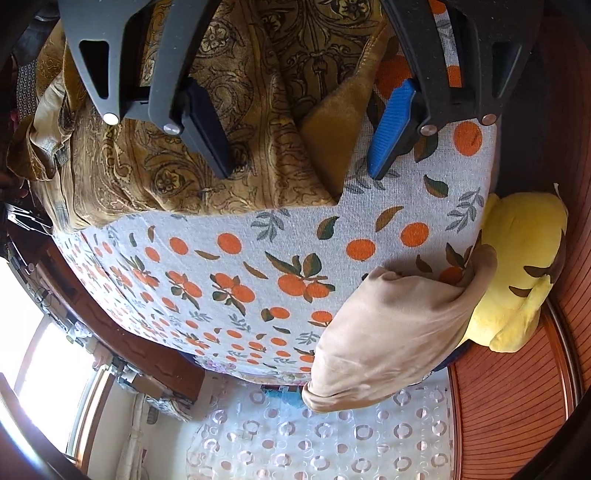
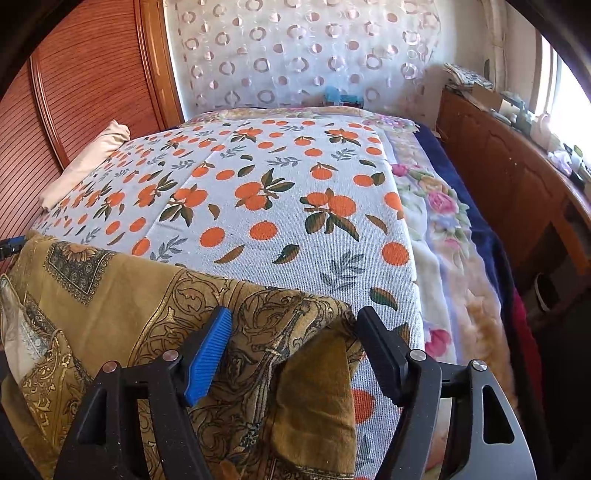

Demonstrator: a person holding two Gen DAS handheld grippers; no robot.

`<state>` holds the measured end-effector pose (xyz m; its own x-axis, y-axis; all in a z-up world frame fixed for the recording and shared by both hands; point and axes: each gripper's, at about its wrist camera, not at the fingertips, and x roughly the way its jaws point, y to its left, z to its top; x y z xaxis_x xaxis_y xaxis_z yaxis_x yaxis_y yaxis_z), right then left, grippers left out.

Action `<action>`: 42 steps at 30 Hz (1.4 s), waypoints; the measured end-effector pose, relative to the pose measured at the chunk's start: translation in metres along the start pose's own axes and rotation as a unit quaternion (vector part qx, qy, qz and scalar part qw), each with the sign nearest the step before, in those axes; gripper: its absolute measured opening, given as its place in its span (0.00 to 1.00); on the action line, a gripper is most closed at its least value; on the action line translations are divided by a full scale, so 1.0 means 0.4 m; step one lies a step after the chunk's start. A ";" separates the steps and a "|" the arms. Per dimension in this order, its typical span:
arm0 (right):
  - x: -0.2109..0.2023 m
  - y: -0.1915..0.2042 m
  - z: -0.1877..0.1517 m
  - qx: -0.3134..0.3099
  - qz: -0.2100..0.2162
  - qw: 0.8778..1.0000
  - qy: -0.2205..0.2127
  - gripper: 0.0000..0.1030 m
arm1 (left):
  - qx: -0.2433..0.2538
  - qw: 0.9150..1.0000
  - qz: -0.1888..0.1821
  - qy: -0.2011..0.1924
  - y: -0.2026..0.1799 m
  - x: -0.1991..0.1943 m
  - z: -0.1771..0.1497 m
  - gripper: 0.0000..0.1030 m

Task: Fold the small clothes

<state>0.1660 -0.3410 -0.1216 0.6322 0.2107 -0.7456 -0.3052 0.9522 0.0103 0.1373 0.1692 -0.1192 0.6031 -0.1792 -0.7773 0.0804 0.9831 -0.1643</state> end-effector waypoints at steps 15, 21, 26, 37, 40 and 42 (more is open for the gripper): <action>0.003 -0.036 -0.013 0.016 -0.011 1.000 -0.013 0.72 | -0.007 1.000 -0.006 -0.001 0.001 -0.007 0.002 0.46; -0.006 -0.014 -0.016 -0.003 0.002 1.000 -0.009 0.43 | -0.016 1.000 -0.007 -0.001 0.005 -0.002 0.005 0.46; -0.019 -0.003 -0.021 -0.005 0.036 0.999 -0.004 0.14 | 0.007 1.000 0.002 -0.001 -0.012 -0.003 -0.001 0.38; -0.037 -0.006 -0.031 0.013 0.073 0.997 -0.008 0.08 | 0.033 0.999 -0.006 -0.017 -0.048 -0.041 -0.005 0.07; -0.067 -0.006 -0.038 0.014 0.080 0.996 -0.024 0.07 | 0.034 0.998 -0.016 -0.049 -0.061 -0.106 -0.002 0.07; -0.104 -0.010 -0.044 0.021 0.091 0.995 -0.041 0.07 | 0.039 0.997 -0.022 -0.070 -0.073 -0.157 -0.004 0.06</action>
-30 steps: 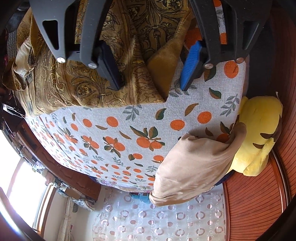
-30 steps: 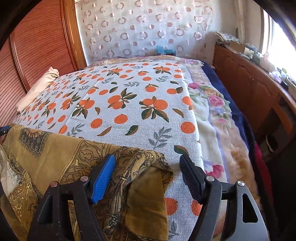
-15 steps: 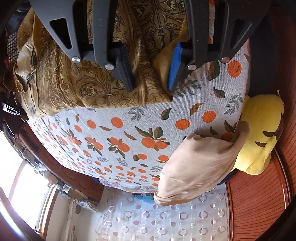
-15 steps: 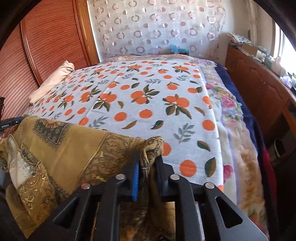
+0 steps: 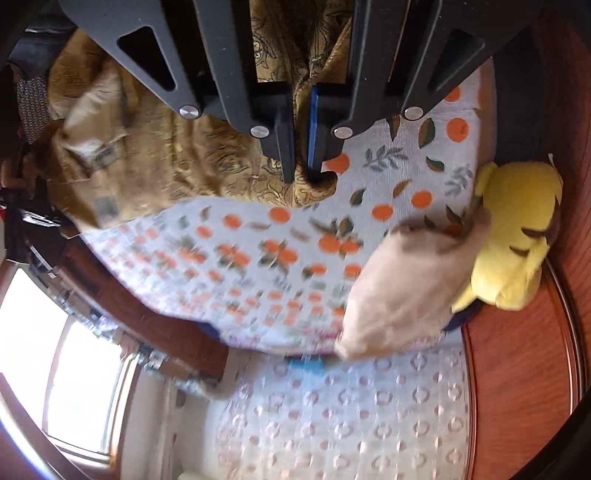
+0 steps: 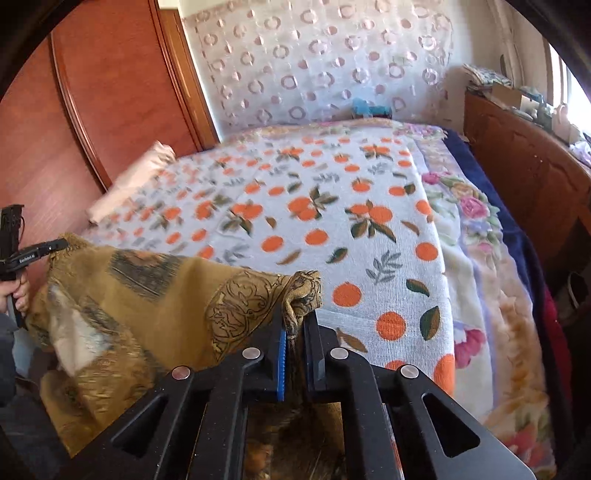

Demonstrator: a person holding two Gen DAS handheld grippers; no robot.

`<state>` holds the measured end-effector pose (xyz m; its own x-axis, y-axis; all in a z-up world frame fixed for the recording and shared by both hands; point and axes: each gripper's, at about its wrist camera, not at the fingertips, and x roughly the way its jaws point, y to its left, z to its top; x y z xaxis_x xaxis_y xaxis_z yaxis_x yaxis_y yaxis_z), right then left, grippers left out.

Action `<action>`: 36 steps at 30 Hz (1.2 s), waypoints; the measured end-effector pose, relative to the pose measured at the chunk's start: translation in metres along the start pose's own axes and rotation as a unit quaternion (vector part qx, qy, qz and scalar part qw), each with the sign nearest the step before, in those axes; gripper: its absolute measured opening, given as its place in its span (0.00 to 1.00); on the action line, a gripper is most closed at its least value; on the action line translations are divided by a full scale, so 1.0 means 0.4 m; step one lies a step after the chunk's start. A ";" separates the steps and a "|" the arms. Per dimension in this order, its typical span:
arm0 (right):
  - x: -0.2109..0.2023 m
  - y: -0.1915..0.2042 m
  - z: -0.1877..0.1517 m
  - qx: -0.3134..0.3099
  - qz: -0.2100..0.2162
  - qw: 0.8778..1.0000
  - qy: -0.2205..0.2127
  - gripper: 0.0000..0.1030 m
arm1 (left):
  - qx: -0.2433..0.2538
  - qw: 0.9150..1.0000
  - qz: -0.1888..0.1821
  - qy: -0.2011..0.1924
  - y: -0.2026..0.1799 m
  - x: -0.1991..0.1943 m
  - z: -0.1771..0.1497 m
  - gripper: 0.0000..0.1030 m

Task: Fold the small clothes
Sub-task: 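Lift the gold garment high with both tools and shake it out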

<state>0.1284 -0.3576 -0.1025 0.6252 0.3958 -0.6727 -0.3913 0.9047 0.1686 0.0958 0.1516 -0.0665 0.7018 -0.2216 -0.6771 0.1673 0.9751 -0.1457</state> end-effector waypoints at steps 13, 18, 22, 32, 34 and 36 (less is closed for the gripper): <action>-0.348 0.111 0.041 -0.045 -0.004 0.988 -0.146 0.06 | 0.034 0.985 -0.027 -0.165 -0.126 -0.354 0.070 0.06; -0.501 0.150 0.072 -0.065 -0.007 0.975 -0.211 0.06 | 0.053 0.973 -0.027 -0.221 -0.156 -0.469 0.116 0.06; -0.612 0.175 0.098 -0.084 -0.018 0.962 -0.259 0.06 | 0.063 0.962 -0.024 -0.265 -0.165 -0.547 0.163 0.06; -0.755 0.233 0.152 -0.121 -0.044 0.939 -0.319 0.06 | 0.084 0.941 -0.005 -0.326 -0.157 -0.630 0.257 0.06; -0.761 0.246 0.160 -0.132 -0.051 0.937 -0.321 0.06 | 0.085 0.940 -0.002 -0.330 -0.155 -0.637 0.271 0.06; -0.721 0.251 0.178 -0.138 -0.055 0.936 -0.320 0.06 | 0.083 0.938 0.001 -0.335 -0.147 -0.635 0.294 0.06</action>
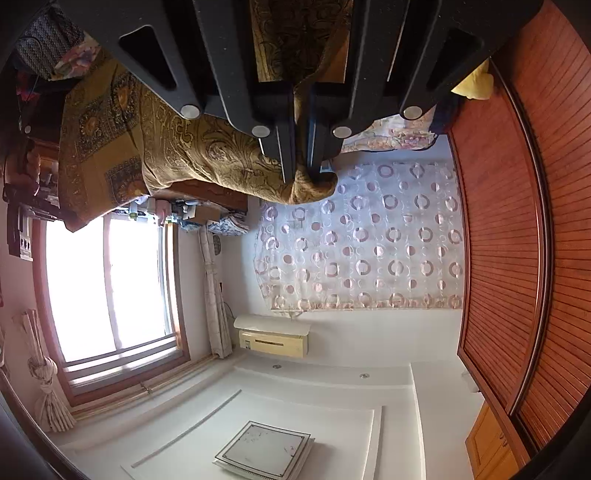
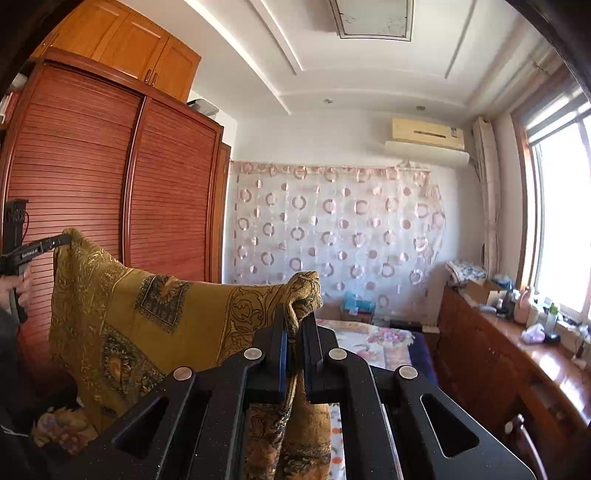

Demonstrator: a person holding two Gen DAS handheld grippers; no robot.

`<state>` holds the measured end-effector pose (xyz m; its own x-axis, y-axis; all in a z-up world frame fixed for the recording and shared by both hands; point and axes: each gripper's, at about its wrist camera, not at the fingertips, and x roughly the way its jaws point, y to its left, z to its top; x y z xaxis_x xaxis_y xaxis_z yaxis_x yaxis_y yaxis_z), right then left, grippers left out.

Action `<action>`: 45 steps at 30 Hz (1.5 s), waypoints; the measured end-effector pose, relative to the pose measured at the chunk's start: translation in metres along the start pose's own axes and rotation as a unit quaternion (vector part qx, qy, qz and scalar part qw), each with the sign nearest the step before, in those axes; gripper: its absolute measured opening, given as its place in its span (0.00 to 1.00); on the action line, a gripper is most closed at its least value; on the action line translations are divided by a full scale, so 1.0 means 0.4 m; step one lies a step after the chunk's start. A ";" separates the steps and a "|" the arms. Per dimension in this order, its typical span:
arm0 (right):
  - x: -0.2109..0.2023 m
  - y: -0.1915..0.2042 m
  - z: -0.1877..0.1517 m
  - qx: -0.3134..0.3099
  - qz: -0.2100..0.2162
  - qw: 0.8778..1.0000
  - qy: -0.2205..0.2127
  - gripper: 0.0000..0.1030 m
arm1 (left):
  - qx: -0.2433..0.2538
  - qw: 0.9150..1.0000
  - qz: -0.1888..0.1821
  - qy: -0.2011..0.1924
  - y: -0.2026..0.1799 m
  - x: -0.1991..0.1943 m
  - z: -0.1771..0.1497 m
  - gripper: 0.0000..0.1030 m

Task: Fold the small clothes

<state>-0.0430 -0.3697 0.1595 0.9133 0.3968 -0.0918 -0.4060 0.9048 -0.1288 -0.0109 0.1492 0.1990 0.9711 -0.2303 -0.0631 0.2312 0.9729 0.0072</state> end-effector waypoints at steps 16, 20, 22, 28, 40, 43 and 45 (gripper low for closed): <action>0.594 -0.084 -0.256 0.009 -0.018 0.988 0.153 0.06 | -0.011 0.984 0.061 0.166 0.135 0.582 -0.344 0.06; 0.780 -0.088 -0.374 -0.006 -0.028 0.973 0.229 0.06 | -0.008 0.975 0.060 0.215 0.128 0.712 -0.456 0.06; 0.846 -0.093 -0.413 -0.007 -0.031 0.967 0.255 0.06 | -0.011 0.972 0.062 0.226 0.128 0.754 -0.479 0.06; 0.965 -0.114 -0.445 0.009 -0.027 0.958 0.286 0.06 | -0.011 0.967 0.061 0.247 0.134 0.819 -0.497 0.06; 1.086 -0.152 -0.460 0.023 -0.033 0.940 0.338 0.06 | 0.019 0.958 0.076 0.277 0.147 0.878 -0.518 0.16; 1.099 -0.149 -0.463 0.025 -0.039 0.938 0.343 0.06 | 0.018 0.959 0.079 0.272 0.155 0.869 -0.510 0.35; 1.102 -0.146 -0.458 0.030 -0.040 0.938 0.342 0.06 | 0.011 0.959 0.070 0.274 0.156 0.857 -0.505 0.43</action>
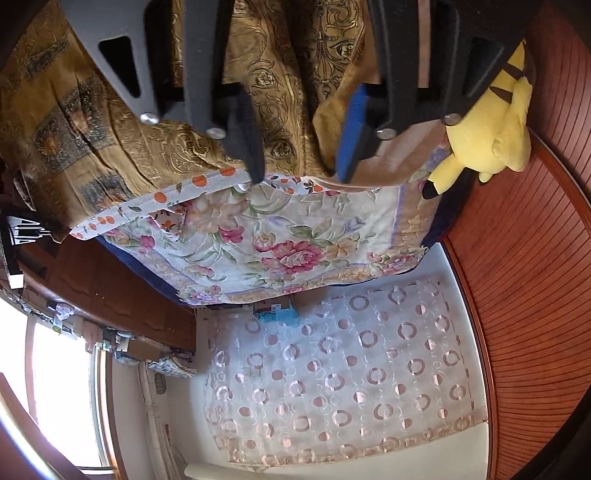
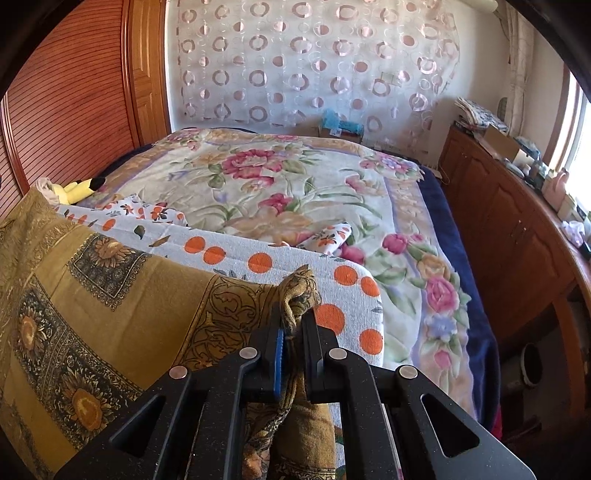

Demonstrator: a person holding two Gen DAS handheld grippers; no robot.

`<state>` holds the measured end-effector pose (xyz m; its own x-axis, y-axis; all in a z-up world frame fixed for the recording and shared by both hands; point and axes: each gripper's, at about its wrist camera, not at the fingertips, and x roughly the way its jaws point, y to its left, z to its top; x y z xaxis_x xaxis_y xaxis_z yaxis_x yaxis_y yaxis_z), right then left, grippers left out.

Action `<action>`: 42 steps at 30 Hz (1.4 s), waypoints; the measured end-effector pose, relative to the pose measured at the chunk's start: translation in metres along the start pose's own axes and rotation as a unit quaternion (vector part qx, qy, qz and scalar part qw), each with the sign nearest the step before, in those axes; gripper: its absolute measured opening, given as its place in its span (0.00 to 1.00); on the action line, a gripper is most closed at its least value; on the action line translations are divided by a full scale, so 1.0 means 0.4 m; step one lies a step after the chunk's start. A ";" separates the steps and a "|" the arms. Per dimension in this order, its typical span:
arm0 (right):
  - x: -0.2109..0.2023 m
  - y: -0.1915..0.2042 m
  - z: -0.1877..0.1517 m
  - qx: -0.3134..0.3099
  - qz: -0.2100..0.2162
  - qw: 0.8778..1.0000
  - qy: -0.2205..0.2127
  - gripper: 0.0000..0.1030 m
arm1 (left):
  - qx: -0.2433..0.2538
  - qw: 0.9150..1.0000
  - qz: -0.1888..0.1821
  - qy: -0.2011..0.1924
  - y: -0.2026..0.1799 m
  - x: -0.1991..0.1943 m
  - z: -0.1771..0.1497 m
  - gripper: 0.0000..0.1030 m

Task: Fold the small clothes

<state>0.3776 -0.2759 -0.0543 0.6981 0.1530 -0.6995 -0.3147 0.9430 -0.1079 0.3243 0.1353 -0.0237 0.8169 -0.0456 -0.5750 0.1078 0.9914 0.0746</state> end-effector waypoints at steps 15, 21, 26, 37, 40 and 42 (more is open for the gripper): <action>-0.268 0.067 -0.135 0.017 0.018 0.999 -0.041 0.53 | 0.023 0.995 -0.076 0.052 -0.155 -0.138 -0.185 0.75; -0.343 0.112 -0.280 0.021 0.044 0.999 -0.001 0.53 | 0.004 0.995 -0.071 0.069 -0.145 -0.156 -0.242 0.75; -0.356 0.134 -0.373 0.019 0.032 0.999 0.026 0.53 | -0.013 0.994 -0.075 0.082 -0.135 -0.144 -0.274 0.75; -0.342 0.090 -0.423 0.031 0.019 0.999 0.017 0.53 | -0.051 0.989 -0.067 0.124 -0.113 -0.115 -0.337 0.63; -0.341 0.085 -0.431 0.039 0.027 0.999 0.012 0.54 | -0.069 0.985 -0.073 0.139 -0.106 -0.101 -0.348 0.57; -0.339 0.089 -0.434 0.039 0.026 0.999 0.011 0.54 | -0.068 0.985 -0.074 0.143 -0.106 -0.094 -0.350 0.53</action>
<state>0.1600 -0.3145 -0.0857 0.6678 0.1973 -0.7177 -0.2985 0.9543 -0.0154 0.2097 0.1120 -0.1192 0.6032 -0.1731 -0.7786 0.1213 0.9847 -0.1249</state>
